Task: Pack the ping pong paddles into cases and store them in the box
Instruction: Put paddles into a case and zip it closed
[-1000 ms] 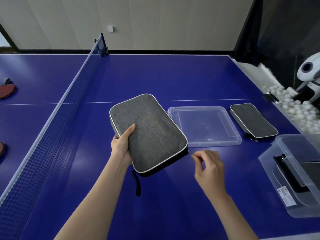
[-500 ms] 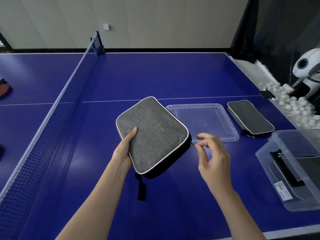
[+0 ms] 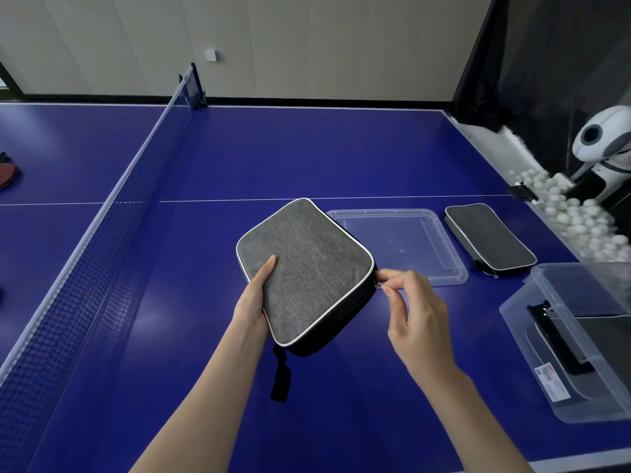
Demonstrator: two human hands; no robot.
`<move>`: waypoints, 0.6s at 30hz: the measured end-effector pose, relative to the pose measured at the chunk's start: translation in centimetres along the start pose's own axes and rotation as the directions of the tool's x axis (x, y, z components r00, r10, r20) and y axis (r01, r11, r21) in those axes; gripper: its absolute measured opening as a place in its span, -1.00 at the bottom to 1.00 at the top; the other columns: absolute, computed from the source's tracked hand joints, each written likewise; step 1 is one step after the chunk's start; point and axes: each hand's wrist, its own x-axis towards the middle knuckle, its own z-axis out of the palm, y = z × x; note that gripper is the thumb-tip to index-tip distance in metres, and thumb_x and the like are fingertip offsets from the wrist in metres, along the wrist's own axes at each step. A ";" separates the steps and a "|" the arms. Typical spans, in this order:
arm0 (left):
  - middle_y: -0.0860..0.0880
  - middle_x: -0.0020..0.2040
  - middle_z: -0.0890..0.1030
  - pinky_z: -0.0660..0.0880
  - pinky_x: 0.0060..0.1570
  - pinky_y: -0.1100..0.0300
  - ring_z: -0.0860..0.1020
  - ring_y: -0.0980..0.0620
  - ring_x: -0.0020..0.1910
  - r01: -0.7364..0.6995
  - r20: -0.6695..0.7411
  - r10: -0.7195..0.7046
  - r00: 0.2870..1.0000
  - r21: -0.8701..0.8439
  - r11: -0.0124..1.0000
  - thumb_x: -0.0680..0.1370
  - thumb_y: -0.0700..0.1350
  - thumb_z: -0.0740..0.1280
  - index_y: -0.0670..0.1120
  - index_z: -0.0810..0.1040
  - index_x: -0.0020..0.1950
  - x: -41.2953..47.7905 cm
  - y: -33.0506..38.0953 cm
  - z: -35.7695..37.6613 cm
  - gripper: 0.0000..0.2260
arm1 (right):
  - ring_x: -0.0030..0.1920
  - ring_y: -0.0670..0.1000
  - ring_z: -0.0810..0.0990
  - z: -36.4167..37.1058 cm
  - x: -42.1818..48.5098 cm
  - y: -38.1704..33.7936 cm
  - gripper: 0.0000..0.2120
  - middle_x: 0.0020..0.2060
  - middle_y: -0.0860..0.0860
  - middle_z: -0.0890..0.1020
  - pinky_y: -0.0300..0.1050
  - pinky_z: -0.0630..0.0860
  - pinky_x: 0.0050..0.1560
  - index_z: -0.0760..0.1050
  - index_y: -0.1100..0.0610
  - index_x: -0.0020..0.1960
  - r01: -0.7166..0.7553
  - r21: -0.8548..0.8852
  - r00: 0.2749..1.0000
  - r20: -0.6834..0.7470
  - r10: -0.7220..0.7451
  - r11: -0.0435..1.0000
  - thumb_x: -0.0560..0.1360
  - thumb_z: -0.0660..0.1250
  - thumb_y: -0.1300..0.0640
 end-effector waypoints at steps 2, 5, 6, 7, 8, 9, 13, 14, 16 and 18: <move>-0.12 0.01 0.70 0.62 -0.28 0.02 0.69 -0.11 -0.08 0.009 0.017 -0.009 1.000 -0.011 1.000 0.38 0.02 0.50 -0.11 0.56 0.21 0.0 -0.2 0.0 -0.55 | -0.12 0.10 0.64 -0.2 0.0 0.2 -0.87 -0.05 0.02 0.66 -0.12 0.53 -0.17 0.43 0.21 -0.09 -0.013 0.006 1.000 -0.008 0.013 1.000 0.57 0.16 0.18; -0.13 0.03 0.70 0.62 -0.24 -0.02 0.69 -0.13 -0.06 0.009 0.016 -0.009 1.000 -0.021 1.000 0.35 0.01 0.52 -0.11 0.55 0.22 -0.1 -0.5 0.1 -0.52 | -0.12 0.06 0.65 -0.5 0.2 0.5 -0.85 -0.07 0.03 0.67 -0.23 0.53 -0.15 0.42 0.18 -0.06 -0.052 0.036 0.998 -0.026 0.053 0.998 0.58 0.14 0.13; -0.13 0.05 0.69 0.62 -0.18 -0.05 0.68 -0.15 -0.03 -0.004 0.002 0.004 1.000 -0.016 1.000 0.34 0.01 0.53 -0.12 0.53 0.25 -0.1 -0.5 0.3 -0.48 | -0.12 0.04 0.65 -0.6 0.3 0.7 -0.86 -0.07 0.04 0.66 -0.27 0.52 -0.14 0.41 0.16 -0.04 -0.050 0.044 0.998 -0.019 0.051 0.998 0.58 0.14 0.12; -0.13 0.09 0.67 0.62 -0.12 -0.09 0.67 -0.16 0.00 -0.030 -0.022 0.030 0.999 -0.006 1.000 0.33 0.01 0.54 -0.11 0.50 0.28 -0.1 -0.4 0.3 -0.44 | -0.12 0.01 0.64 -0.7 0.1 0.8 -0.89 -0.07 0.04 0.66 -0.29 0.52 -0.13 0.40 0.13 -0.02 -0.042 0.044 0.999 -0.009 0.043 0.998 0.58 0.13 0.12; -0.12 0.11 0.66 0.61 -0.10 -0.10 0.66 -0.15 0.02 -0.074 -0.057 0.075 0.996 0.009 0.997 0.33 0.01 0.55 -0.08 0.47 0.29 0.0 -0.4 0.3 -0.41 | -0.11 -0.02 0.63 -0.9 -0.1 1.0 -0.91 -0.06 0.04 0.66 -0.29 0.52 -0.12 0.39 0.12 -0.02 -0.034 0.037 0.999 0.000 0.034 0.999 0.58 0.14 0.12; -0.11 0.12 0.65 0.62 -0.12 -0.09 0.66 -0.14 0.02 -0.134 -0.092 0.136 0.986 0.028 0.991 0.34 0.00 0.56 -0.05 0.44 0.29 0.1 -0.3 0.3 -0.42 | -0.10 -0.04 0.62 -0.9 -0.3 1.1 -0.89 -0.07 0.02 0.66 -0.29 0.52 -0.11 0.40 0.14 -0.02 -0.032 0.031 0.999 0.003 0.032 0.999 0.58 0.14 0.12; -0.09 0.11 0.65 0.63 -0.14 -0.01 0.68 -0.07 -0.03 -0.312 -0.097 0.319 0.943 0.081 0.947 0.35 -0.03 0.55 -0.01 0.48 0.22 0.1 -0.2 0.7 -0.51 | -0.06 -0.13 0.56 -0.7 -1.4 1.1 -0.79 -0.08 -0.10 0.59 -0.48 0.43 -0.06 0.48 0.27 -0.10 -0.083 0.014 0.996 -0.015 0.084 0.996 0.56 0.17 0.15; -0.09 0.10 0.66 0.63 -0.15 0.00 0.68 -0.07 -0.05 -0.333 -0.095 0.341 0.935 0.092 0.938 0.35 -0.03 0.56 0.00 0.49 0.22 0.0 -0.1 0.8 -0.51 | -0.08 -0.16 0.55 -0.6 -1.6 1.1 -0.80 -0.10 -0.10 0.59 -0.49 0.41 -0.08 0.48 0.27 -0.10 -0.084 0.000 0.996 -0.020 0.084 0.996 0.56 0.18 0.15; -0.07 0.11 0.65 0.64 -0.14 -0.02 0.68 -0.07 -0.04 -0.365 -0.102 0.375 0.921 0.106 0.925 0.32 -0.02 0.58 0.02 0.47 0.27 -0.1 0.0 0.8 -0.44 | -0.18 -0.13 0.55 -0.3 -2.1 1.4 -0.85 -0.17 -0.04 0.61 -0.40 0.46 -0.16 0.49 0.26 -0.11 -0.095 -0.025 0.995 -0.018 0.094 0.995 0.56 0.26 0.18; -0.04 0.14 0.62 0.64 -0.09 -0.04 0.67 -0.06 0.01 -0.406 -0.112 0.420 0.901 0.127 0.905 0.28 0.01 0.59 0.07 0.42 0.33 -0.2 0.2 0.7 -0.33 | -0.29 -0.02 0.55 0.1 -2.6 2.0 -0.94 -0.27 0.03 0.60 -0.17 0.54 -0.31 0.50 0.27 -0.13 -0.121 -0.067 0.993 -0.013 0.120 0.990 0.51 0.36 0.29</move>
